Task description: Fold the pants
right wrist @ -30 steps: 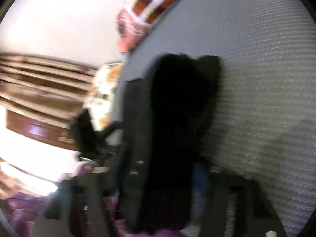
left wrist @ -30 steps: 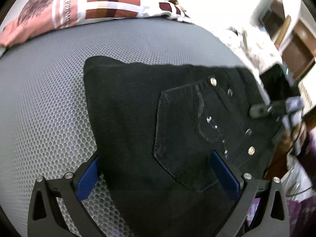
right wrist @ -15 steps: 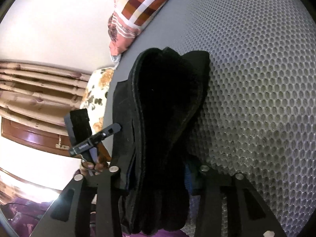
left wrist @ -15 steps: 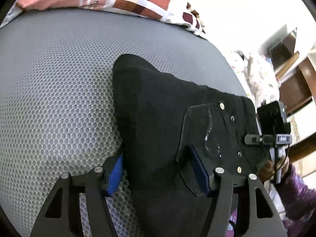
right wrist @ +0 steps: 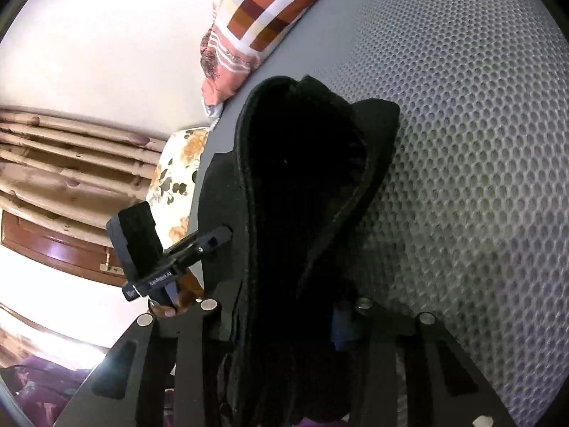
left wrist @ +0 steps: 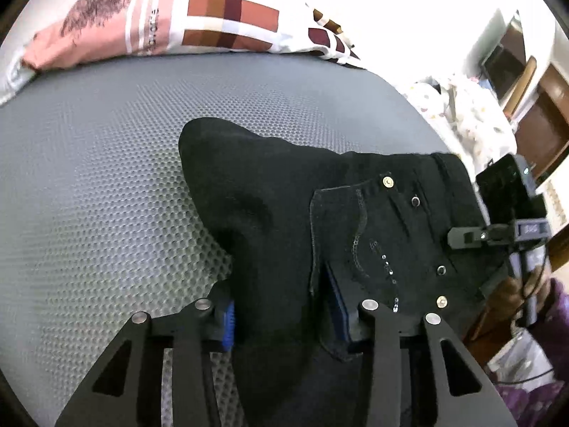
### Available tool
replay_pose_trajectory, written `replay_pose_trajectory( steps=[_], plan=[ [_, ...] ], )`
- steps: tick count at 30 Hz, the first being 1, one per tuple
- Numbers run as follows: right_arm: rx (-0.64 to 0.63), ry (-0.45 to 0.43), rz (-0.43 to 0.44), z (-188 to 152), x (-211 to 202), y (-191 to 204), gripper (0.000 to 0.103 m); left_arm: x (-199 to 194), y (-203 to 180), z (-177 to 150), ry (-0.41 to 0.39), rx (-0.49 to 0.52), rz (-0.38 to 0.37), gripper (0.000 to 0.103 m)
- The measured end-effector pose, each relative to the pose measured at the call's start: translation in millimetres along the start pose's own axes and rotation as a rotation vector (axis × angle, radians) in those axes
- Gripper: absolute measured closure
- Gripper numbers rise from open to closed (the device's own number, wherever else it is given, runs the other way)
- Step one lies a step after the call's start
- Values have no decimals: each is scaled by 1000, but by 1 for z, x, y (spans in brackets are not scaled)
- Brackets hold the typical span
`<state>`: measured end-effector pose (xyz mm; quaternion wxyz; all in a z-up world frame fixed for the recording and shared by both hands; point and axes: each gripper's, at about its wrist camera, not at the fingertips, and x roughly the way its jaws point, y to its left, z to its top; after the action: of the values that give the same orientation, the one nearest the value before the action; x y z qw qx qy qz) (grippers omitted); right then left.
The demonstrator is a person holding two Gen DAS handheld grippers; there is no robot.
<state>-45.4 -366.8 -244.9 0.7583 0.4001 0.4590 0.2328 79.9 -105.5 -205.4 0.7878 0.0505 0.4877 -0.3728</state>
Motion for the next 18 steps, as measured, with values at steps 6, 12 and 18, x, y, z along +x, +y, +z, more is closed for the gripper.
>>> replay_pose_trajectory(
  steps=[6, 12, 18],
  plan=[
    [11, -19, 46, -7, 8, 14, 68, -23, -1, -1, -39, 22, 50, 66],
    [9, -14, 80, -7, 26, 31, 68, -47, 9, -4, -79, 13, 97, 68],
    [0, 2, 111, 2, 57, 51, 68, -70, 24, -5, -118, -1, 134, 68]
  ],
)
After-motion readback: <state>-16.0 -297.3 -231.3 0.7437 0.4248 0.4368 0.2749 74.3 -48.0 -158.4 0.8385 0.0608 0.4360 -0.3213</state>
